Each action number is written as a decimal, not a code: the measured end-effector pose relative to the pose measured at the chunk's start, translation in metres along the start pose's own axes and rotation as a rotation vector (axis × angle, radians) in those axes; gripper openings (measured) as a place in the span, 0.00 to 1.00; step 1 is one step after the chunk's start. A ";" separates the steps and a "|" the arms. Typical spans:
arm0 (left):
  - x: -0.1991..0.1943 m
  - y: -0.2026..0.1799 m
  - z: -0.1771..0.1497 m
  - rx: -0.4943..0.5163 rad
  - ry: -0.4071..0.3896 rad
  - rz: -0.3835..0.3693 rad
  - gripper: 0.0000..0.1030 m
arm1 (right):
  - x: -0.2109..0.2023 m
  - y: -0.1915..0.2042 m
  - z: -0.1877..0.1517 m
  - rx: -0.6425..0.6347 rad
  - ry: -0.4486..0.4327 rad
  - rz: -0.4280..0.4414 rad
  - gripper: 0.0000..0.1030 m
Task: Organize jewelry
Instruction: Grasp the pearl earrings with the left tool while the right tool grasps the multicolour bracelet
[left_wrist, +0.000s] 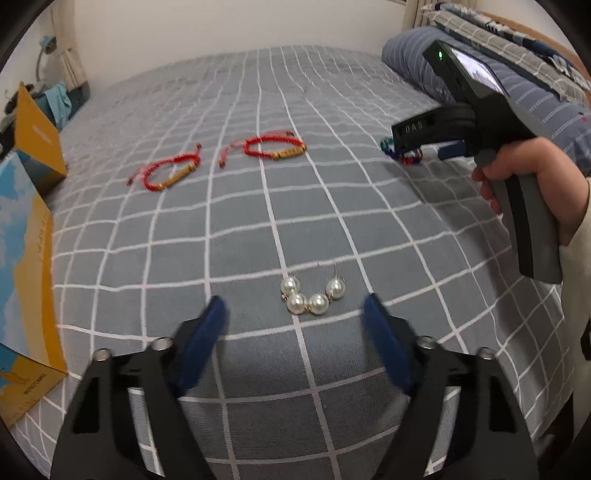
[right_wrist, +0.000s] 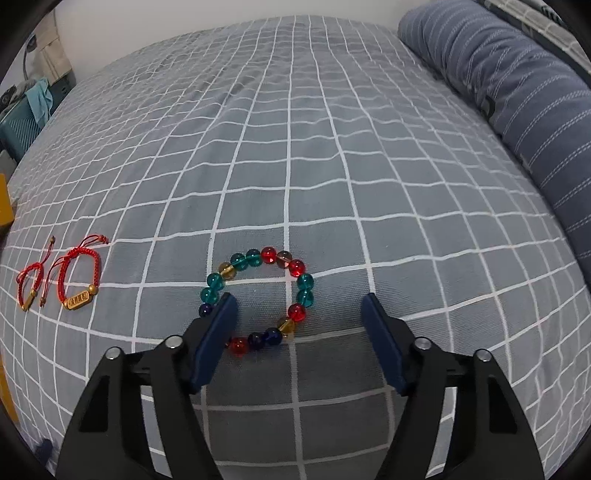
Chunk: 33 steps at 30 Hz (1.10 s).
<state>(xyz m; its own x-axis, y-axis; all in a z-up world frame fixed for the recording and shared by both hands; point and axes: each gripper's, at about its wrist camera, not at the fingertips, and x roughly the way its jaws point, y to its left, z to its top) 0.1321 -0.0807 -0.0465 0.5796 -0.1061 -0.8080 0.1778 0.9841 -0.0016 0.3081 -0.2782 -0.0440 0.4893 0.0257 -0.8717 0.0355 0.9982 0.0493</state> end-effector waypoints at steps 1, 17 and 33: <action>0.003 0.001 -0.001 -0.002 0.016 -0.003 0.53 | 0.001 -0.001 0.000 0.013 0.002 0.002 0.62; -0.002 0.007 0.000 -0.002 0.016 0.004 0.22 | -0.006 0.001 -0.001 0.013 0.007 -0.005 0.09; -0.018 0.010 0.010 0.015 -0.006 0.003 0.22 | -0.051 -0.005 0.003 0.014 -0.068 0.039 0.09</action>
<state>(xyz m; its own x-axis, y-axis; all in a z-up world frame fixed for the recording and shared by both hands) 0.1314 -0.0706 -0.0260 0.5846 -0.1035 -0.8047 0.1873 0.9822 0.0098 0.2860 -0.2846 0.0017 0.5489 0.0604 -0.8337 0.0273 0.9956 0.0901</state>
